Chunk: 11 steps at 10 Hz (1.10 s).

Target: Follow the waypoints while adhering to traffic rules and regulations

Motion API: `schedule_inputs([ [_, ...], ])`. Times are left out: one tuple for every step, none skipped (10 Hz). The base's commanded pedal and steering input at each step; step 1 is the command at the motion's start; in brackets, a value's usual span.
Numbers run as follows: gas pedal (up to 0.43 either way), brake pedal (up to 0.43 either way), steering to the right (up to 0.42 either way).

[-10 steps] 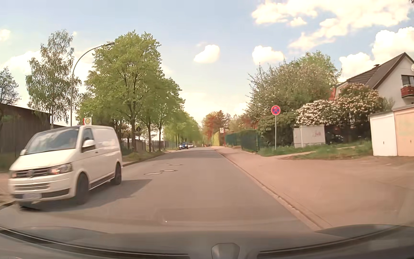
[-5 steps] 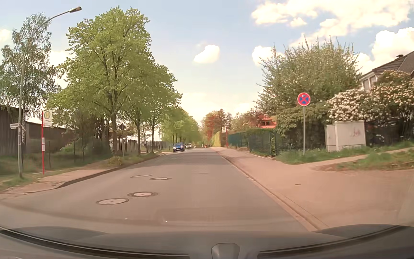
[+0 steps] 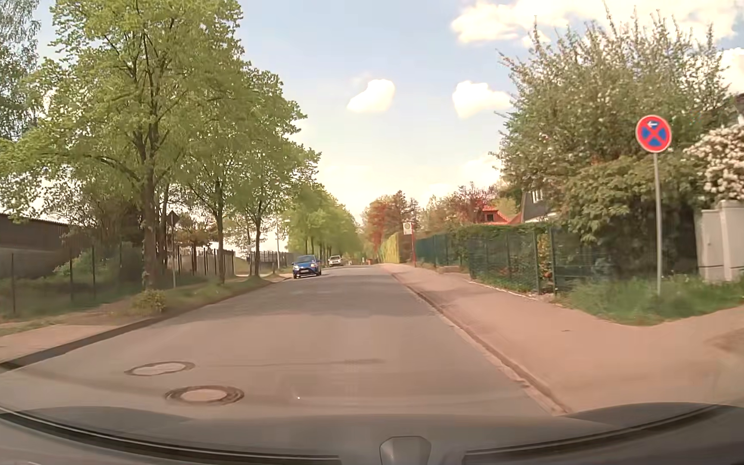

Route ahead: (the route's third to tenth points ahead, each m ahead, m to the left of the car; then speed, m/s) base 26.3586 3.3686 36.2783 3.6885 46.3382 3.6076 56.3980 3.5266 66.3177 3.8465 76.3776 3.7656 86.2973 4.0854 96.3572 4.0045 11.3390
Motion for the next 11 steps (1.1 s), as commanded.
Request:
schedule_inputs([
  [0.118, 0.000, -0.005],
  [0.118, 0.000, -0.005],
  [0.118, 0.000, -0.005],
  [0.118, 0.000, -0.007],
  [0.118, 0.000, -0.008],
  [0.118, 0.000, -0.009],
  [0.118, 0.000, -0.009],
  [0.118, 0.000, -0.010],
  [0.118, 0.000, -0.010],
  [0.118, 0.000, -0.010],
  [0.118, 0.000, -0.010],
])
